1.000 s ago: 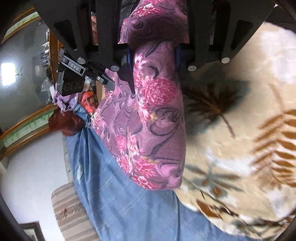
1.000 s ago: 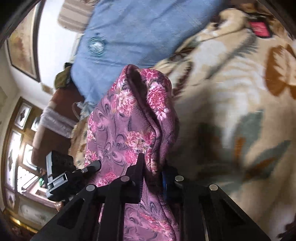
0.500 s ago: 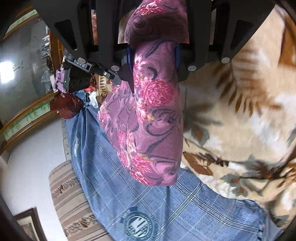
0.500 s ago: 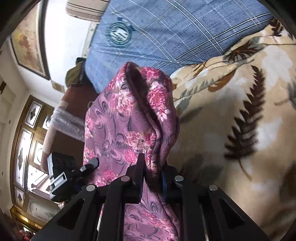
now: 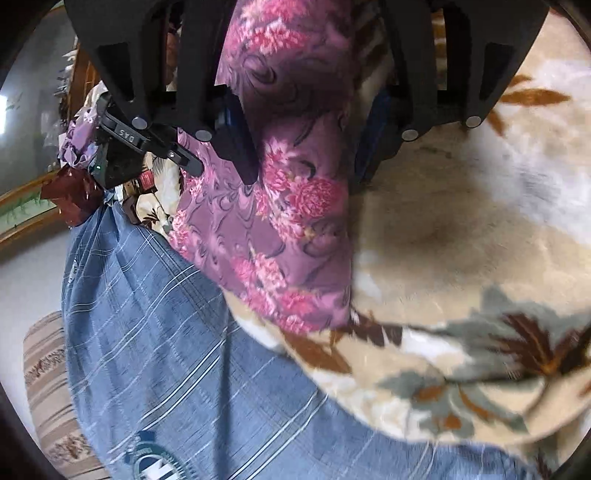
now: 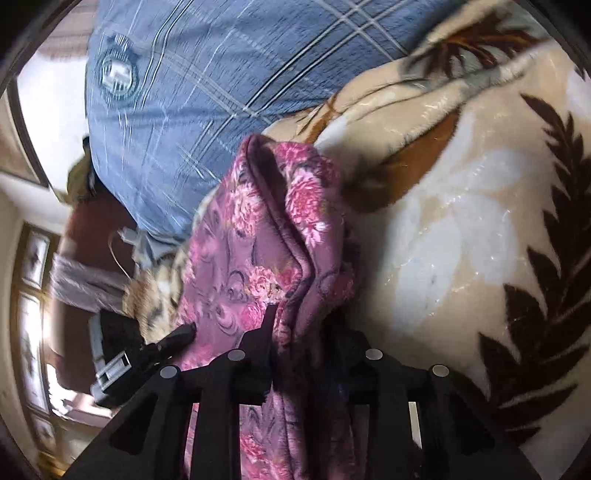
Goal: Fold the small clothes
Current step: 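Open both grippers and pull them back from the folded shirt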
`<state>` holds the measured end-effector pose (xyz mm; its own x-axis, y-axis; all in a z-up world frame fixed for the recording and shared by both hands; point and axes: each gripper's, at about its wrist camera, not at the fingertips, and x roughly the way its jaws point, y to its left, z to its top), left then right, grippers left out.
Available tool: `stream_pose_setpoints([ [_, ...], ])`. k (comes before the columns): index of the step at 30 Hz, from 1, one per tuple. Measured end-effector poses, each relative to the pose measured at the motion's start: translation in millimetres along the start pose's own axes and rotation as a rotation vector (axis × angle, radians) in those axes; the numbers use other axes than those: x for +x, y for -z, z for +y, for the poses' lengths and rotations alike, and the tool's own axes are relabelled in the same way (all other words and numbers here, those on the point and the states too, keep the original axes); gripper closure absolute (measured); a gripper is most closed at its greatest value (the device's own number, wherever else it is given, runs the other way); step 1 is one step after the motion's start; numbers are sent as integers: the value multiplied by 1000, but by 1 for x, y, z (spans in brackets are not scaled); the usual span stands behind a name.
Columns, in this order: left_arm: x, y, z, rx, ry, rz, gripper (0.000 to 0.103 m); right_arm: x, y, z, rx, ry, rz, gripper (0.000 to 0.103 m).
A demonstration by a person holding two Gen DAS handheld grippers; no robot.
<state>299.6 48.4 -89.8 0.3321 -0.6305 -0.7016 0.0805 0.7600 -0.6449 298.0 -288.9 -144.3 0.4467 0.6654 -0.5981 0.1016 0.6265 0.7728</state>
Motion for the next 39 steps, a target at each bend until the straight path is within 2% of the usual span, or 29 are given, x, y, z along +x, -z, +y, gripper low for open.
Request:
stream_pose_setpoints([
  [2,-6,7,1,1,1,19,50,-15,6,5,-7,37,-28,69],
  [3,-9,13,0,1,1,35,50,-24,12,10,-13,48,-41,61],
  [5,-16,23,-2,16,-16,48,48,-43,23,19,-26,39,-58,55],
  [7,-27,33,-3,3,-17,47,47,-57,37,26,-44,39,-66,43],
  [11,-55,69,8,-60,38,14,45,-61,70,34,-80,85,-8,42],
  [14,-61,103,17,-49,-10,-7,44,-55,96,22,-71,130,38,42],
  [16,-53,115,22,-59,-36,10,44,-55,108,16,-62,122,35,43],
  [18,-50,118,23,-70,-35,-4,44,-58,117,15,-75,108,19,47],
  [20,-48,117,17,-43,-39,5,46,-59,120,16,-102,131,12,62],
  [21,-49,118,14,-28,-35,0,71,-56,120,16,-111,140,17,79],
  [22,-48,120,11,-14,-13,10,89,-56,119,15,-105,137,30,89],
  [24,-51,123,7,12,-34,-7,89,-64,121,21,-110,126,10,92],
  [26,-48,125,6,22,-63,-12,88,-72,124,28,-141,172,-23,93],
  [30,-40,128,-3,83,-151,-9,81,-50,124,11,-118,206,11,93],
  [32,-47,130,-6,87,-161,-12,79,-56,126,9,-105,165,-4,85],
  [35,-61,141,-5,58,-128,-29,59,-77,131,14,-94,150,-37,74],
  [36,-65,146,-1,37,-114,-43,56,-84,135,15,-91,141,-52,64],
  [39,-68,153,4,-5,-91,-63,56,-102,151,15,-69,52,-89,63],
])
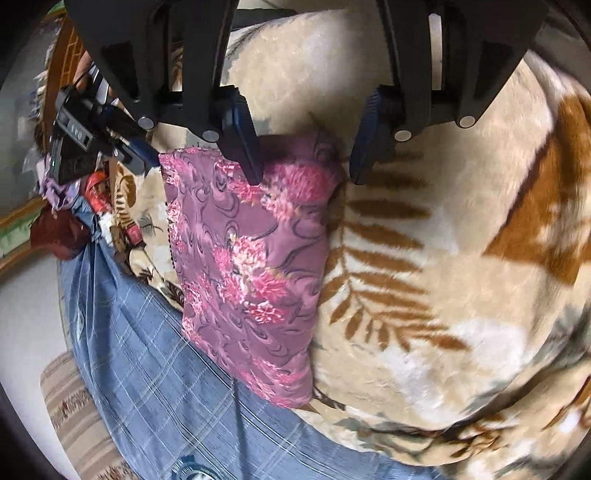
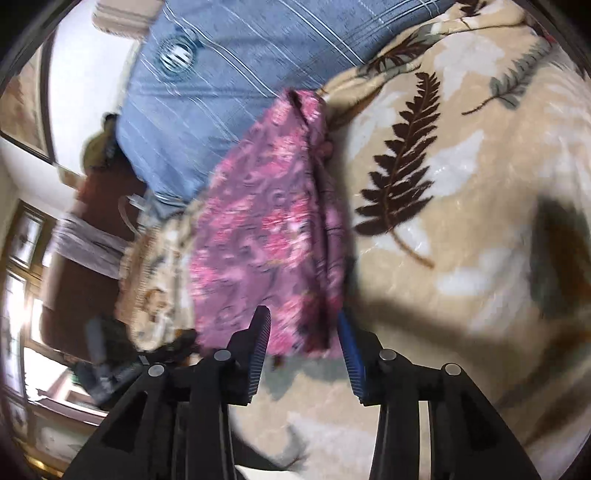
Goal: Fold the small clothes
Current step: 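Open both grippers and pull them back from the folded shirt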
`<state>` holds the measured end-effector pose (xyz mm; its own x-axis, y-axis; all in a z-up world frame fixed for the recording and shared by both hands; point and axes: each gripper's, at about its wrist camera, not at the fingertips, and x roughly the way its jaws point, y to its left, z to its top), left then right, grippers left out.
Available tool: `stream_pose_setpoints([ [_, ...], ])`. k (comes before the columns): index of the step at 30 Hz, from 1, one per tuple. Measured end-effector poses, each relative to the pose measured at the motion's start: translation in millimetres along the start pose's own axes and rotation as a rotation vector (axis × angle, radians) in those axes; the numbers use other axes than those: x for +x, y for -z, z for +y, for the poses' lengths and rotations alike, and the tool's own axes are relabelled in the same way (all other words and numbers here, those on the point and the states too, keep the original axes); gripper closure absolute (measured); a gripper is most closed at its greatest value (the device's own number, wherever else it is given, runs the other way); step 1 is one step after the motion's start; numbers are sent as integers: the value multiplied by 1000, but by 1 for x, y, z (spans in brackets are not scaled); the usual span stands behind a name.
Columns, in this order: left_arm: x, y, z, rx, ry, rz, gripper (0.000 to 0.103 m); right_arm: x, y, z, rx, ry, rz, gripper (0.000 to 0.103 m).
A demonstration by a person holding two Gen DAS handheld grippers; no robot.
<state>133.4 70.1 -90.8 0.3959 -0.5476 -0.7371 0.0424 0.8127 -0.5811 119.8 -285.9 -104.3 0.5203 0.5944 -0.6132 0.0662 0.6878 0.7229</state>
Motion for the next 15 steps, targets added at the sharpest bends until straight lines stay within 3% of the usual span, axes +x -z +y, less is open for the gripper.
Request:
stream_pose_setpoints([
  [4,6,-1,2,-22,30,-6,56,-1,7,0,-7,-26,5,63],
  [11,16,-2,14,-68,72,-18,57,25,3,-9,26,28,27,65],
  [13,16,-1,12,-49,61,-25,63,27,2,-11,35,17,20,75],
  [14,16,0,11,-39,58,-26,68,26,2,-10,31,14,16,95],
  [15,15,0,9,-32,56,-27,73,26,3,-9,31,11,18,95],
])
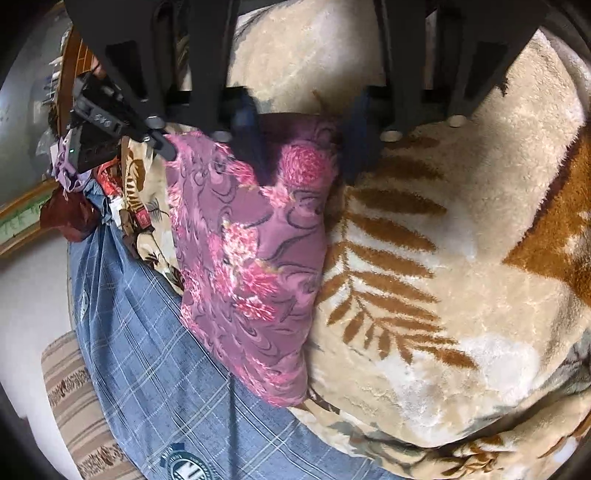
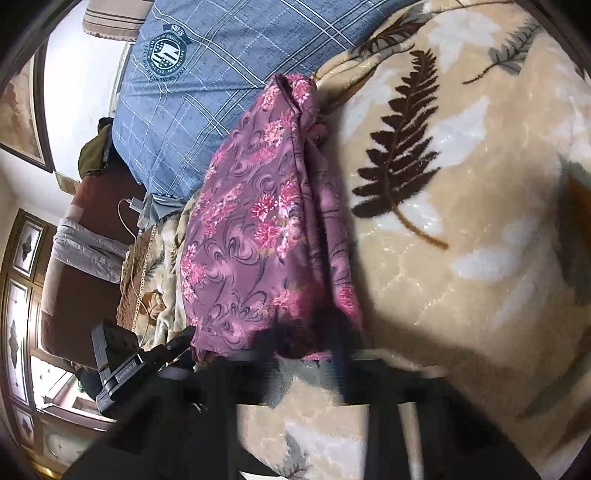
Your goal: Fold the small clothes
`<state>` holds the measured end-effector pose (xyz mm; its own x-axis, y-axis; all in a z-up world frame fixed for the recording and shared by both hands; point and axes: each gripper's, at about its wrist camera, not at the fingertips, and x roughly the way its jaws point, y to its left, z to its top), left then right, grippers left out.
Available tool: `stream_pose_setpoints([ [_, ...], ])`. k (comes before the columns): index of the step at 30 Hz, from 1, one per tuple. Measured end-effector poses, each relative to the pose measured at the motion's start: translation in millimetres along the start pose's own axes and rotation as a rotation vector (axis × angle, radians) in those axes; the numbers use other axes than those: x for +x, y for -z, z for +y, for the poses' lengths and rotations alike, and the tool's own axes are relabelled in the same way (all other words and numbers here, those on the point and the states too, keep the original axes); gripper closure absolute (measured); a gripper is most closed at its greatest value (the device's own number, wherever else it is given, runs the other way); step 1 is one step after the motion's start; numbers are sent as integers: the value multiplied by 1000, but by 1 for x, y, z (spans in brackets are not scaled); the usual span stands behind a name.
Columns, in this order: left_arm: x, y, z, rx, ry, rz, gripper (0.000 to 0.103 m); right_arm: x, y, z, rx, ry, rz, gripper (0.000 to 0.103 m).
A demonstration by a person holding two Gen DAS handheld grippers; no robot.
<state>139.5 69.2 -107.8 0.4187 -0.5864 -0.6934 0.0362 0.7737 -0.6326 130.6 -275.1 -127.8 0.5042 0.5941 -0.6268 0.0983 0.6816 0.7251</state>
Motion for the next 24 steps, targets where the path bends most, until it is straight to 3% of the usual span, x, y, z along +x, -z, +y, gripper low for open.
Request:
stream_pose_setpoints([
  [3,0,2,-3,24,-22,-8,75,-17,2,8,-17,-30,-27,96],
  [5,3,1,-4,27,-22,-5,75,-31,3,18,-76,49,-67,96],
  [8,4,-1,-5,33,-25,-1,72,-12,-1,3,-56,136,-35,96],
  [12,-2,-4,3,-14,24,-3,70,1,2,1,-70,143,-23,94],
  [14,-9,-6,5,-24,33,-33,63,-2,3,4,-82,129,-20,89],
  [15,-12,-6,6,-28,33,-45,53,-8,3,3,-76,112,-34,86],
  [17,-10,-6,7,-36,45,-38,50,-19,4,0,-57,85,-61,67],
  [18,-9,-7,7,-35,46,-30,50,-25,3,-4,-42,71,-75,50],
  [24,3,-6,2,-3,11,-6,50,-23,-4,-23,45,7,-59,47],
])
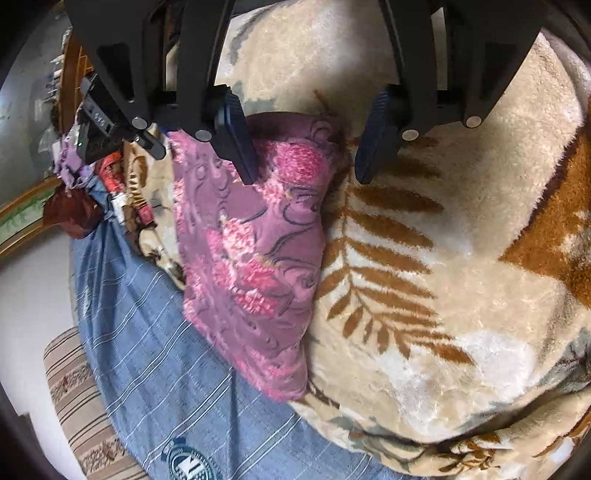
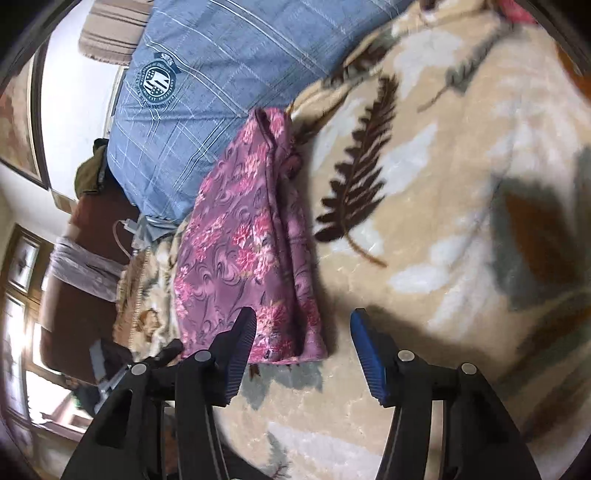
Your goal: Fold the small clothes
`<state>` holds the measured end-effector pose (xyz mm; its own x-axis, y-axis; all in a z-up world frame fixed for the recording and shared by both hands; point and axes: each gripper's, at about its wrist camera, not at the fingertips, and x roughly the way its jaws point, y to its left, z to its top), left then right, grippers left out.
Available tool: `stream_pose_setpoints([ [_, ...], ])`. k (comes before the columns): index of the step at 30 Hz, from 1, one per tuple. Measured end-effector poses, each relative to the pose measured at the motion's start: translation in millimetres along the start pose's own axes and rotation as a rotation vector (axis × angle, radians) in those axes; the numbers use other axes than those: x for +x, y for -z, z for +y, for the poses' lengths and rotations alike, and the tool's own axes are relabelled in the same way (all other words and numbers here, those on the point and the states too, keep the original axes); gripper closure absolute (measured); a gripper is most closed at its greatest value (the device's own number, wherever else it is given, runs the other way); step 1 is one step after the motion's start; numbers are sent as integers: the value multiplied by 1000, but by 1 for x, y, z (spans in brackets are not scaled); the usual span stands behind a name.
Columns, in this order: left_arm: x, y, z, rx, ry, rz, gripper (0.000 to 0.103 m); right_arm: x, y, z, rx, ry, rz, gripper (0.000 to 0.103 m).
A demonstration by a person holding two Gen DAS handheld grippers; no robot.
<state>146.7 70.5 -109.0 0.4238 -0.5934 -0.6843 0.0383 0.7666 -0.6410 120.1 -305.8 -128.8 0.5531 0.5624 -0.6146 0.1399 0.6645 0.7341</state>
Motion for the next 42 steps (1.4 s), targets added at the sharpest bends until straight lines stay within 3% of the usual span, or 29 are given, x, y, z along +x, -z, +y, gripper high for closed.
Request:
stream_pose_setpoints([
  [2,3,0,-4,13,-4,-8,49,11,0,1,3,-21,22,48],
  [3,4,0,-7,22,-11,-15,50,14,0,3,-6,-24,25,55],
  [4,5,1,-9,31,-16,-21,53,18,0,6,-13,-22,35,71],
  [6,7,4,-13,54,-22,-14,71,24,3,10,-24,18,62,86],
  [9,0,4,-18,87,-25,-22,91,19,7,19,-60,38,50,90],
  [14,-32,17,-28,121,-7,5,92,-11,17,42,-106,26,40,91],
  [18,-22,29,-11,91,-55,51,88,-21,41,45,-134,29,49,91],
  [19,-18,29,-9,81,-67,56,82,-15,46,39,-127,40,60,91],
  [23,-33,26,-11,58,-40,29,79,6,46,16,-60,58,119,81],
  [24,-41,26,-12,64,-43,4,72,4,45,15,-41,39,126,78],
  [26,-53,23,-16,72,-24,-34,58,-9,41,16,-39,0,106,66],
  [28,-59,16,-22,85,-22,-62,55,-22,35,21,-46,-6,69,42],
  [30,-57,4,-25,89,-18,-56,52,-31,29,27,-52,-33,42,35],
  [35,-37,-30,-28,79,-26,-39,52,-25,4,41,-96,-29,56,34],
  [38,-28,-47,-32,89,-52,-38,52,-12,-14,57,-172,98,35,34],
  [42,-16,-73,-36,80,-60,-30,52,0,-40,73,-233,200,-16,36],
])
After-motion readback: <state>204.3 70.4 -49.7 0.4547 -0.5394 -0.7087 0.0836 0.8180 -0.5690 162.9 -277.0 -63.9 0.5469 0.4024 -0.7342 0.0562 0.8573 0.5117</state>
